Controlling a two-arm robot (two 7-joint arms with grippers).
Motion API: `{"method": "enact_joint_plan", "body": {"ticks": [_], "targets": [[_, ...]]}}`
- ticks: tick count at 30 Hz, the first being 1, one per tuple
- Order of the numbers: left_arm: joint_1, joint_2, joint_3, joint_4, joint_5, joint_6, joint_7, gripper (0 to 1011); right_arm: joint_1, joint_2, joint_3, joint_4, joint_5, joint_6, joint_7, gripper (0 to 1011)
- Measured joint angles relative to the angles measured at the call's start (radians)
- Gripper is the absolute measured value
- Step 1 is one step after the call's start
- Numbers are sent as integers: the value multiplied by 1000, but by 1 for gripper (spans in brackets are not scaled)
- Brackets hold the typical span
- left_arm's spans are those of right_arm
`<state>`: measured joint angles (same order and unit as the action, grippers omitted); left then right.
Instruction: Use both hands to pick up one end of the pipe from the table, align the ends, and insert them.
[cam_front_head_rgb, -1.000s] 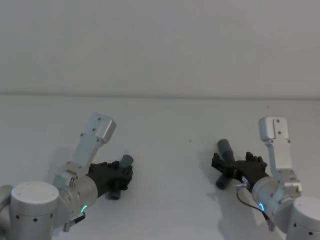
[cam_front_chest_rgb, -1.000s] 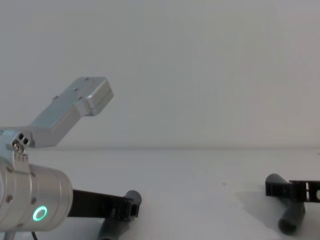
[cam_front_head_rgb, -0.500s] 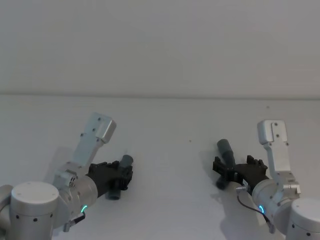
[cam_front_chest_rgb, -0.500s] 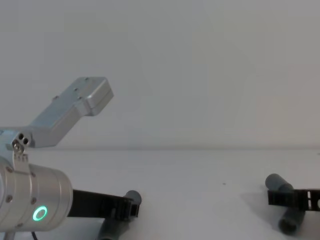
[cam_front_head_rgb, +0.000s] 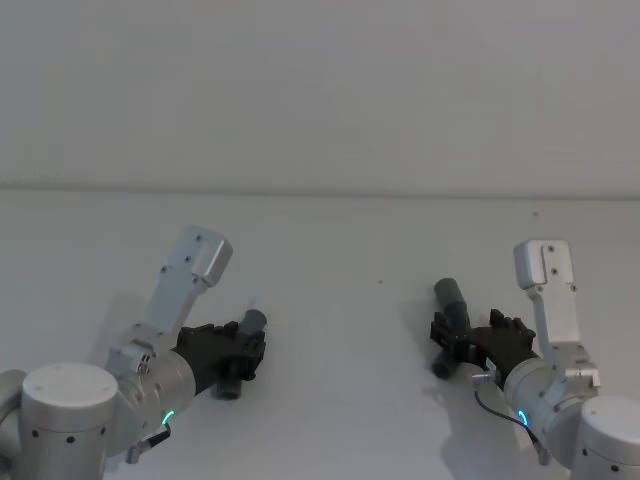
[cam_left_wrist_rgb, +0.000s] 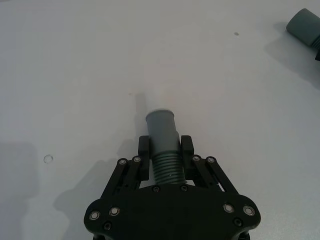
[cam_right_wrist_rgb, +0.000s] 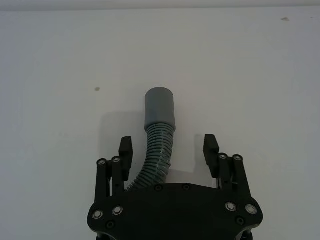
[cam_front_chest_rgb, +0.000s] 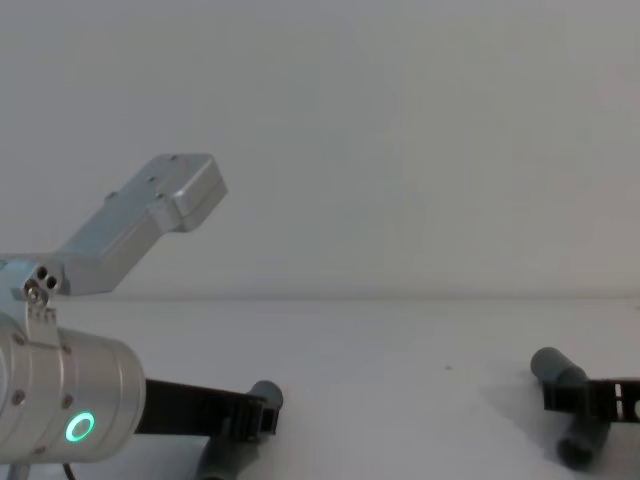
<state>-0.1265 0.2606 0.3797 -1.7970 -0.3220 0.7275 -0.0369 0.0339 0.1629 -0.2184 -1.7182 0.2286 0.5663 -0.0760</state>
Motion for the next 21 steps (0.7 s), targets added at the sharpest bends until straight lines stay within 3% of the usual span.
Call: {"method": "enact_joint_plan", "body": {"ticks": [4,10,16,21], "targets": [[0,0,0,0,0,0,0,351,0,0,0,2,-2,-2,1,749],[0,0,0,0,0,0,0,351,1,-1,0,3,-4,-3,1,601],[0,0,0,0,0,0,0,351,1,-1,0,4,-5,-3,2,359],[0,0,0,0,0,0,0,351,1,-2,0,4,-5,-4,2,255]]}}
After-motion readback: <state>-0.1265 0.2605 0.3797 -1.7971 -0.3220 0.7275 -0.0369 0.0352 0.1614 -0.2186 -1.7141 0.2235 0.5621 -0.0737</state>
